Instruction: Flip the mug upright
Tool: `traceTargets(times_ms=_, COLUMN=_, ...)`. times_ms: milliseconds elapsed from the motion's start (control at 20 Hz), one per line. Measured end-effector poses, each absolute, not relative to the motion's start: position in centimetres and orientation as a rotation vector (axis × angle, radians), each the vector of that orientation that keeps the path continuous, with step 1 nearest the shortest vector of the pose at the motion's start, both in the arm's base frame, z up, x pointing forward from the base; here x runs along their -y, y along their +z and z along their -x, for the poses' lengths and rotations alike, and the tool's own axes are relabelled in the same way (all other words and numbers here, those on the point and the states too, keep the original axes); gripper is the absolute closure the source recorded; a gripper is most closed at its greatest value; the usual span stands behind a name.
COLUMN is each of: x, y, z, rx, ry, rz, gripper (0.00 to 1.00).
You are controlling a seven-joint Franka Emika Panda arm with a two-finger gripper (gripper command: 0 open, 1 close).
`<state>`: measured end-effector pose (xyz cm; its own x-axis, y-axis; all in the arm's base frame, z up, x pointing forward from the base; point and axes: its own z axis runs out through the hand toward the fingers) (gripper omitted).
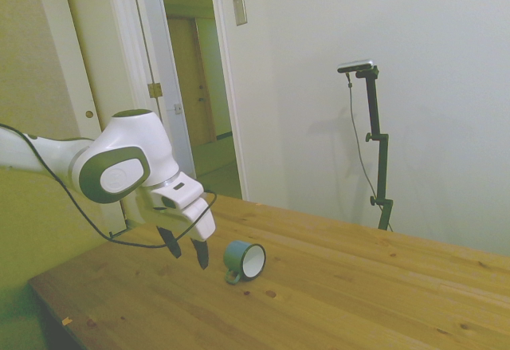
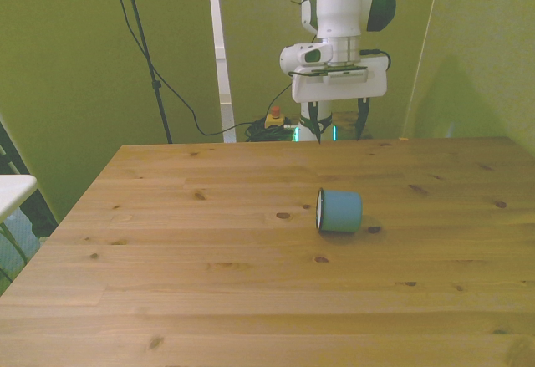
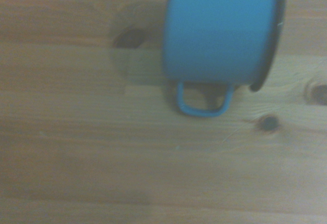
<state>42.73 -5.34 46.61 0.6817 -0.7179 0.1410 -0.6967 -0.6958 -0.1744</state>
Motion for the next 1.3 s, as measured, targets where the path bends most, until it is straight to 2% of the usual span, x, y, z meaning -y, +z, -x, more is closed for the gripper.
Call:
traceTargets(times_ms=150, x=10.0, y=47.3, z=-44.3, rx=-1.205, ry=-0.337, rz=2.760, gripper=0.00)
traceTargets(times_ms=350, x=14.2, y=46.2, z=-47.8, rx=-1.210, ry=-0.323, rz=2.714, gripper=0.00)
traceTargets(times_ms=400, x=14.8, y=45.5, z=-50.7, rx=-1.188, ry=-0.308, rz=2.702, gripper=0.00)
traceTargets(times_ms=650, x=14.6, y=45.4, z=-51.9, rx=-1.139, ry=-0.305, rz=2.646, gripper=0.00)
traceTargets(times_ms=1000, x=13.1, y=41.8, z=-55.5, rx=-1.014, ry=-0.182, rz=2.564, gripper=0.00)
traceTargets(times_ms=1300, x=12.8, y=40.4, z=-56.7, rx=-0.953, ry=-0.124, rz=2.535, gripper=0.00)
